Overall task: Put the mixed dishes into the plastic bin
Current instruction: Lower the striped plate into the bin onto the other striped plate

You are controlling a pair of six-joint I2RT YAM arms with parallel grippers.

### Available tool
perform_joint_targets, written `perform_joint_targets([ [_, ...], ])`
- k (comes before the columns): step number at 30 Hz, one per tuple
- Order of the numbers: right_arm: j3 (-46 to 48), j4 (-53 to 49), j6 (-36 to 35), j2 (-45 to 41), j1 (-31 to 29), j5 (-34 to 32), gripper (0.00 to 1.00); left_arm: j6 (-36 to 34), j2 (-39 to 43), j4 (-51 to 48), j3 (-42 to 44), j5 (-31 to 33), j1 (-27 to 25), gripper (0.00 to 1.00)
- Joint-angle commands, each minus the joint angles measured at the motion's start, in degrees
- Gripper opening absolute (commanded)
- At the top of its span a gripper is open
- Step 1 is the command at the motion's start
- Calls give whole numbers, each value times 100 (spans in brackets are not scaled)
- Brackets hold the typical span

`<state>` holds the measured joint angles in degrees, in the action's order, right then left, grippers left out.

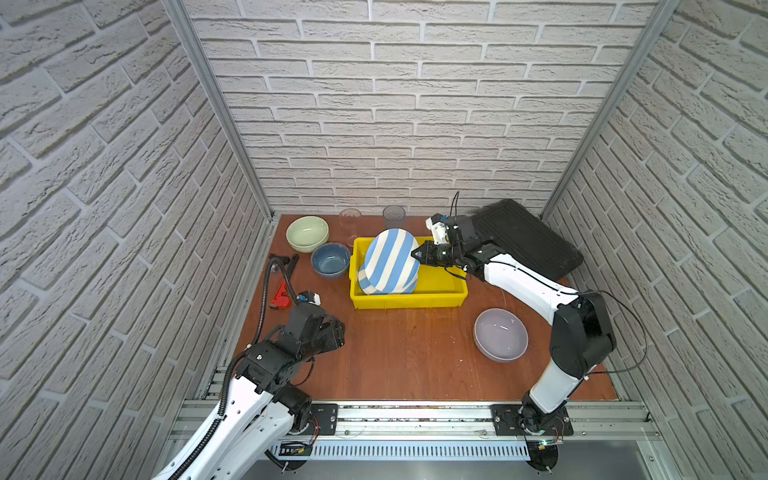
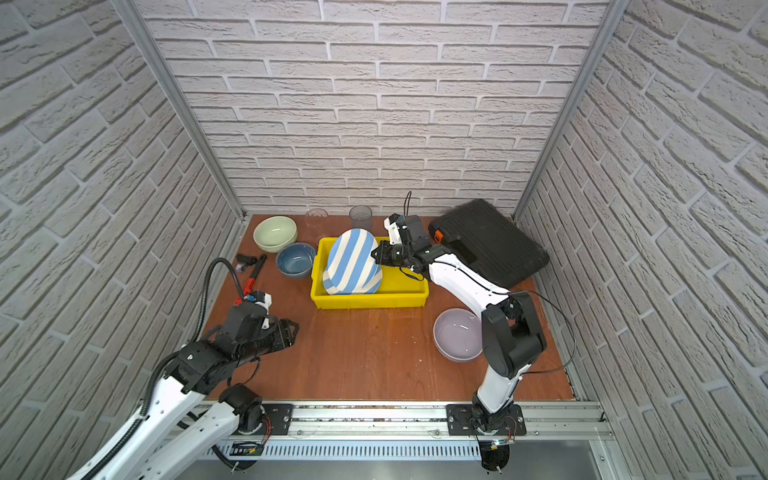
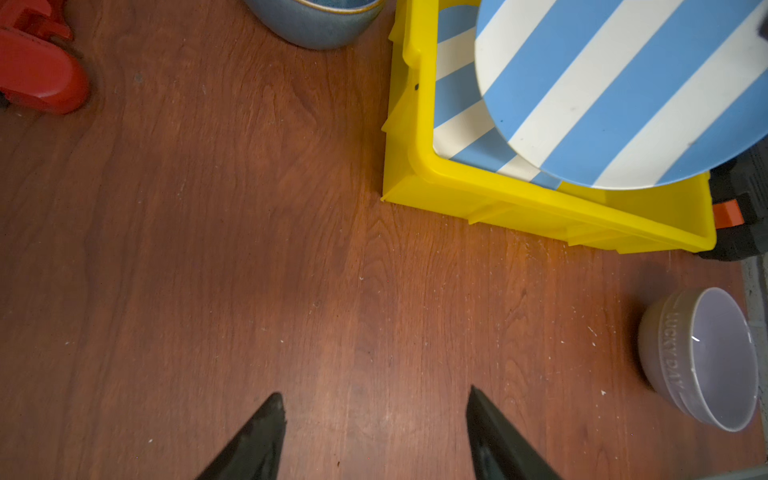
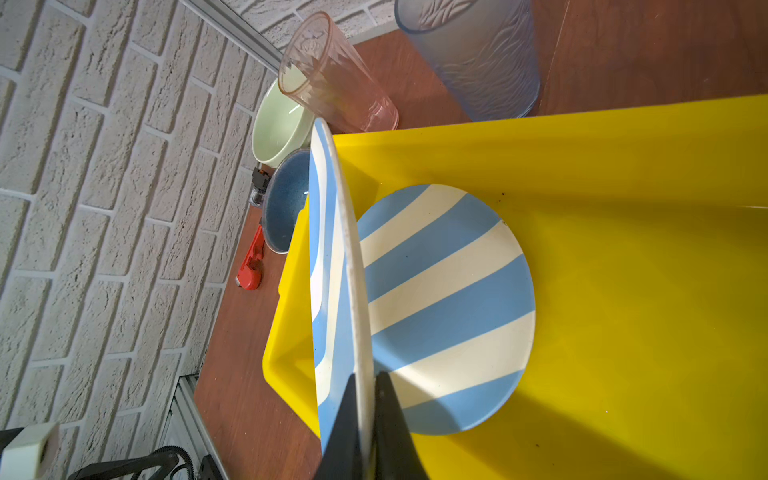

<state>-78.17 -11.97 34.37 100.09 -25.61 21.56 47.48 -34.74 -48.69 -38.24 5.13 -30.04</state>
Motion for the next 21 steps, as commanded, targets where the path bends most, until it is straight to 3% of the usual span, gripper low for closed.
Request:
perform_joint_targets([
  [1, -207, 756, 157, 36, -5, 325, 6, -99, 86, -89, -70, 130, 38, 70],
  [21, -119, 672, 221, 650, -7, 550, 6, -81, 161, -80, -35, 163, 46, 70],
])
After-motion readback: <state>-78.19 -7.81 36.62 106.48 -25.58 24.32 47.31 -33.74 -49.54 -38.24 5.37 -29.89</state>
